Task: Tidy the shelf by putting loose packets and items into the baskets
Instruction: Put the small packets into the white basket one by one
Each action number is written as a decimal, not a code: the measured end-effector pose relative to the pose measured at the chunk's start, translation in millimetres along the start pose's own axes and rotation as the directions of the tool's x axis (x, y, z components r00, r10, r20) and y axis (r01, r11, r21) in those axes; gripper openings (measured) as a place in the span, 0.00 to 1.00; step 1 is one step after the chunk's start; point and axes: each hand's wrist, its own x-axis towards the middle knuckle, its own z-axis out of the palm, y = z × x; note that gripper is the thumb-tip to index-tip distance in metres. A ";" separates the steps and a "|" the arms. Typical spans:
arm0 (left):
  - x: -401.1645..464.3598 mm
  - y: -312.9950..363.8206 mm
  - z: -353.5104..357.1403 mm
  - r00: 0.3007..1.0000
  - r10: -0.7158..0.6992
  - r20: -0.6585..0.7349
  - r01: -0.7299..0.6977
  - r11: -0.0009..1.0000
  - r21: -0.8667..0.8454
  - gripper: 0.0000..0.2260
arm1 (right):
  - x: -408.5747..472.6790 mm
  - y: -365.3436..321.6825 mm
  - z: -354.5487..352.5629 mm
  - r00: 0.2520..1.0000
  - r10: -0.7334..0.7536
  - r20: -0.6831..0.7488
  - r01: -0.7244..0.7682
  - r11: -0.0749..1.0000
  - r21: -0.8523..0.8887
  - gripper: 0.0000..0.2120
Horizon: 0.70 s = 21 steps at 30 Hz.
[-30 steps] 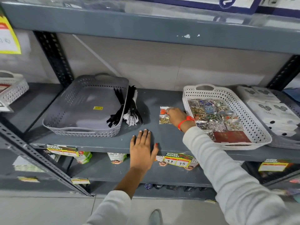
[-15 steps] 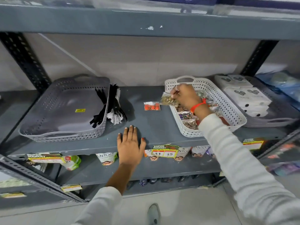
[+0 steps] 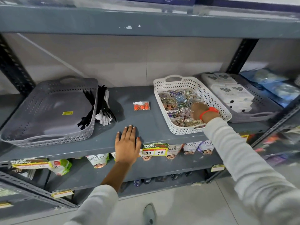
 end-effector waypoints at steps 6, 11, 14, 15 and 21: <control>-0.2 -0.6 0.5 1.000 -0.004 -0.029 0.004 1.000 -0.006 0.24 | -65.0 -65.1 -27.9 0.959 -0.235 -0.157 0.213 0.966 -0.147 0.15; -0.7 -1.1 -1.1 1.000 0.002 -0.024 -0.001 1.000 0.016 0.23 | -105.0 -139.2 -39.1 0.787 -0.474 -0.395 0.527 0.849 0.030 0.11; 0.5 -2.3 -3.1 1.000 -0.006 -0.001 0.006 1.000 0.026 0.23 | -105.8 -186.4 -21.3 0.735 -0.577 -0.356 0.643 0.760 0.095 0.14; 0.8 -2.4 -3.9 1.000 -0.007 0.008 0.007 1.000 0.028 0.23 | -104.9 -199.7 -13.6 0.727 -0.612 -0.312 0.659 0.749 0.069 0.15; 0.7 -1.7 -8.3 0.998 0.004 0.058 -0.007 0.999 0.046 0.23 | -87.3 -233.6 30.3 0.801 -0.598 -0.029 0.586 0.794 -0.162 0.15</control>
